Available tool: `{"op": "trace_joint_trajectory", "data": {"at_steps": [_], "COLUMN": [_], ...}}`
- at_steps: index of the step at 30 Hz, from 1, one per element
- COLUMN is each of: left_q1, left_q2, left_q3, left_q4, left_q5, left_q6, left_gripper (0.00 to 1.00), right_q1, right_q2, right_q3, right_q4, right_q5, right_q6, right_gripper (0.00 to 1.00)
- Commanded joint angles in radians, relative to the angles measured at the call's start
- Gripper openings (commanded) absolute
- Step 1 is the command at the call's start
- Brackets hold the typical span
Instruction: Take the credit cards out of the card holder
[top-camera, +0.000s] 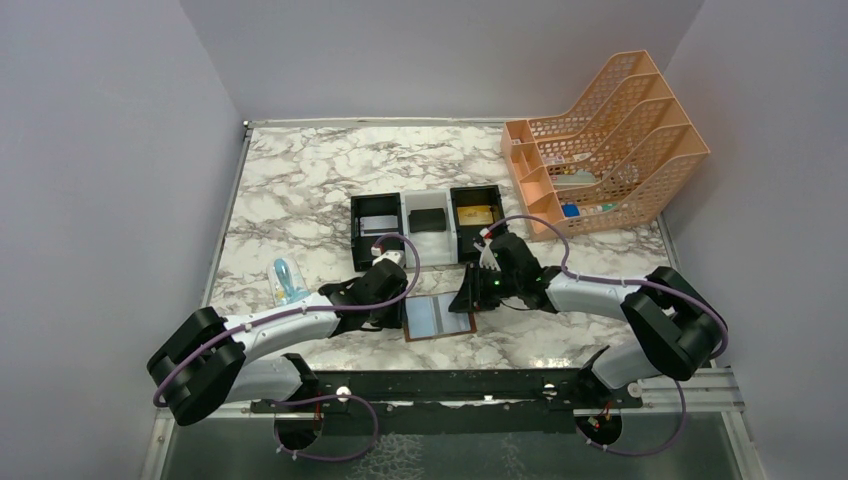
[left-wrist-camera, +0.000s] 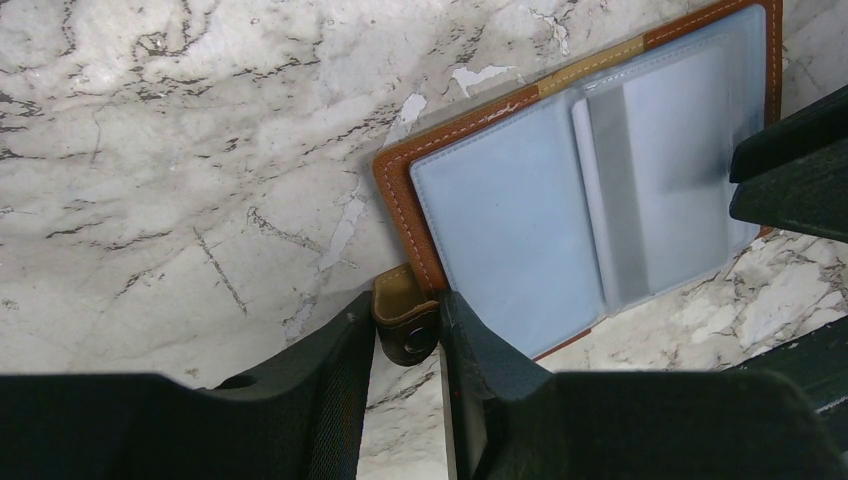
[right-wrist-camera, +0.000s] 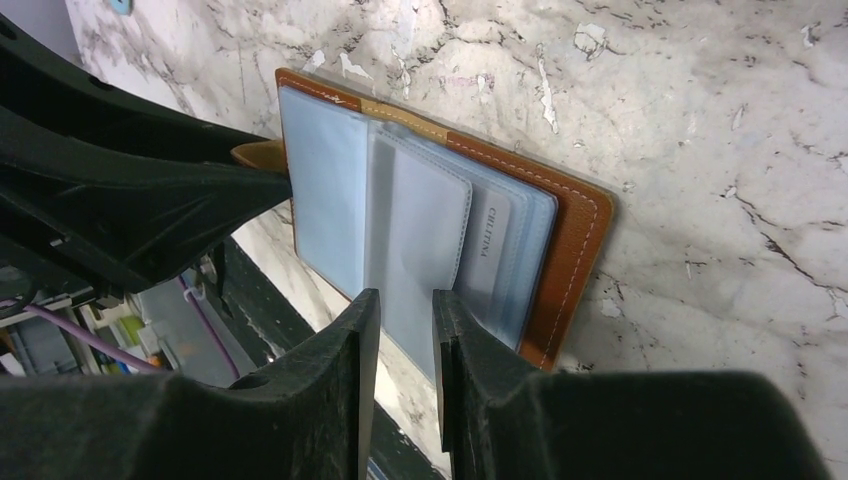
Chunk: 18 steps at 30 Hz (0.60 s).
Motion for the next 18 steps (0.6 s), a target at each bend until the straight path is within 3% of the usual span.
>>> {"op": "trace_joint_trajectory", "data": {"at_steps": [1,11,18], "left_q1": [-0.011,-0.011,-0.011], "left_q2": [0.003,-0.001,-0.01], "left_q3": [0.001,-0.001,0.003], "left_q4": [-0.007,-0.006,-0.005], "left_q5": [-0.01,-0.01,-0.009], "left_q6": [0.007,0.005,0.005], "left_gripper": [0.31,0.31,0.31], "right_q1": [0.005,0.004,0.005], "right_q2": [-0.019,-0.051,-0.051], "right_q3": [0.023,0.024,0.017], "right_q4": [0.045,0.045,0.133], "right_q5": [-0.051,-0.057,-0.137], "right_q6": [0.027,0.042,0.07], "right_gripper": [0.26,0.26,0.26]}}
